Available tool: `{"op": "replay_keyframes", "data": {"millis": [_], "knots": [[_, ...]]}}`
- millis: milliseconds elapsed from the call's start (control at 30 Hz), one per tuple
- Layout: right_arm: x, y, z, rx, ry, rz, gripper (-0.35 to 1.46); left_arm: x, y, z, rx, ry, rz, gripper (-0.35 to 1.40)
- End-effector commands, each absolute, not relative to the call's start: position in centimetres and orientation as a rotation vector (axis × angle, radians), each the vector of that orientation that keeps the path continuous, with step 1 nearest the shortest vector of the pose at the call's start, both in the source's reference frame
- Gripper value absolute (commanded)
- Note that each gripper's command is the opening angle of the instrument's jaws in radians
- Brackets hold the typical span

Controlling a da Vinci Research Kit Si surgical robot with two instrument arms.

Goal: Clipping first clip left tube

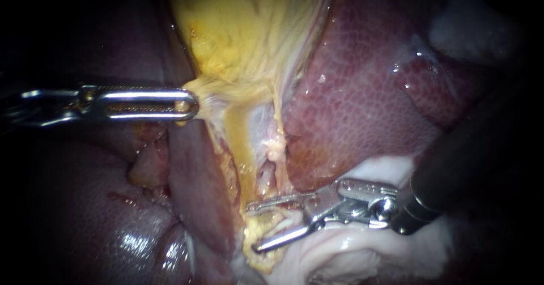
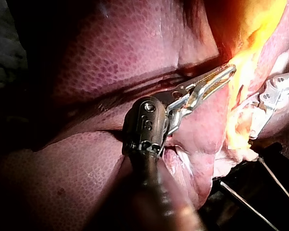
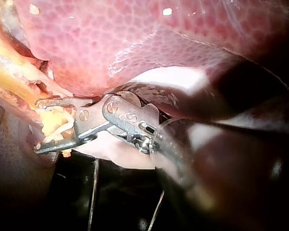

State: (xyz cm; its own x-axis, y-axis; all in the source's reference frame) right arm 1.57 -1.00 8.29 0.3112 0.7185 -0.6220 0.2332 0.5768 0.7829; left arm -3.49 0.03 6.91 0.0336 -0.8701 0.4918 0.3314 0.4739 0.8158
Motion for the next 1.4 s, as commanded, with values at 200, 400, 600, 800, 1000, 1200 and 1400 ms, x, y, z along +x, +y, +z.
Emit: {"op": "replay_keyframes", "data": {"millis": [200, 400, 600, 800, 1000, 1200, 1400], "knots": [[1.56, -1.00, 8.29, 0.955, 1.250, 0.399, 0.56, -3.48, 0.03, 6.91, 0.568, -1.199, -1.005, -0.35], [1.45, -0.99, 8.24, 0.978, 1.236, 0.411, 0.55, -3.41, 0.05, 6.88, 0.577, -1.200, -1.000, -0.35], [1.29, -0.83, 8.12, 0.965, 1.234, 0.447, 0.55, -3.30, 0.10, 6.83, 0.574, -1.206, -1.009, -0.35], [1.21, -0.67, 8.04, 0.942, 1.234, 0.484, 0.56, -3.25, 0.09, 6.75, 0.574, -1.208, -1.011, -0.35], [1.22, -0.59, 8.05, 0.918, 1.218, 0.495, 0.56, -3.24, 0.06, 6.67, 0.574, -1.210, -1.014, -0.35], [1.30, -0.55, 8.14, 0.885, 1.198, 0.493, 0.57, -3.25, 0.04, 6.61, 0.573, -1.213, -1.016, -0.35], [1.50, -0.59, 8.21, 0.883, 1.198, 0.491, 0.57, -3.30, 0.03, 6.58, 0.570, -1.215, -1.019, -0.35]]}}
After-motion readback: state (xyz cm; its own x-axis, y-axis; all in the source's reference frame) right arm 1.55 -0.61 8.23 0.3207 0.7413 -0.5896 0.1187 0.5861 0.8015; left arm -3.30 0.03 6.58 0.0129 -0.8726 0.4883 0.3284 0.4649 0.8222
